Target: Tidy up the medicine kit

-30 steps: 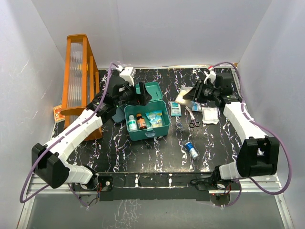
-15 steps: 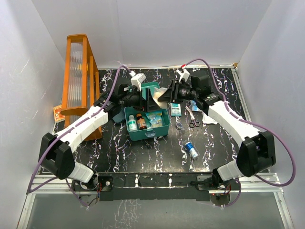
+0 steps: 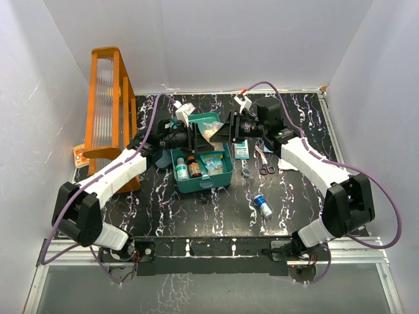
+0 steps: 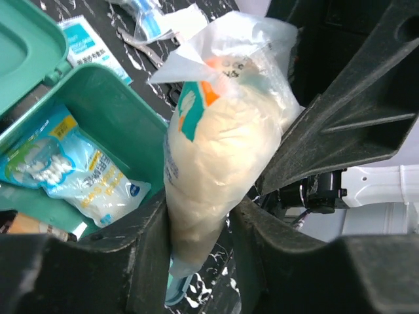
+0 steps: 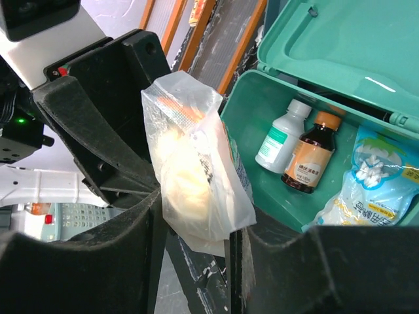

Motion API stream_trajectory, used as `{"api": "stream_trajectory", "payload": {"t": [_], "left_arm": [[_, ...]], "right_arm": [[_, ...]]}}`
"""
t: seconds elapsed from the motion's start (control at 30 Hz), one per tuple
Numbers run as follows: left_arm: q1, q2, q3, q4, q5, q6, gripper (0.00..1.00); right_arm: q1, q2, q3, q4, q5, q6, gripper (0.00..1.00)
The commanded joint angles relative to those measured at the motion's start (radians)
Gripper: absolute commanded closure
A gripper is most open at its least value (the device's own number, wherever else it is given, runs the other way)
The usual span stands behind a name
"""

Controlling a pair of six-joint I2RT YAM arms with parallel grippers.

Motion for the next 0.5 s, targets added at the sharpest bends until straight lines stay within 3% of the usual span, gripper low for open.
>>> {"api": "stream_trajectory", "payload": {"t": [0.0,0.1,0.23,0.47], "left_arm": [[0.017,-0.057,-0.02,0.098,0.043,-0.021,0.7],[0.022,-0.059,-0.048,0.146,0.051,-0.033,0.81],[0.032,-0.098,-0.074,0.16,0.062,-0.032,0.85],[0.047,-0.099,-0.082,0.144,0.105,-0.015,0.87]], "right_arm": [[0.003,0.011,0.039,0.1,-0.061,0.043,0.64],[0.003,0.014,0.035,0.097,-0.034,0.063,0.54],[0.0,-0.004,0.018,0.086,0.096,0.088,0.41],[-0.004,-0.022,-0.01,0.111,0.151,0.099,0.39]]}}
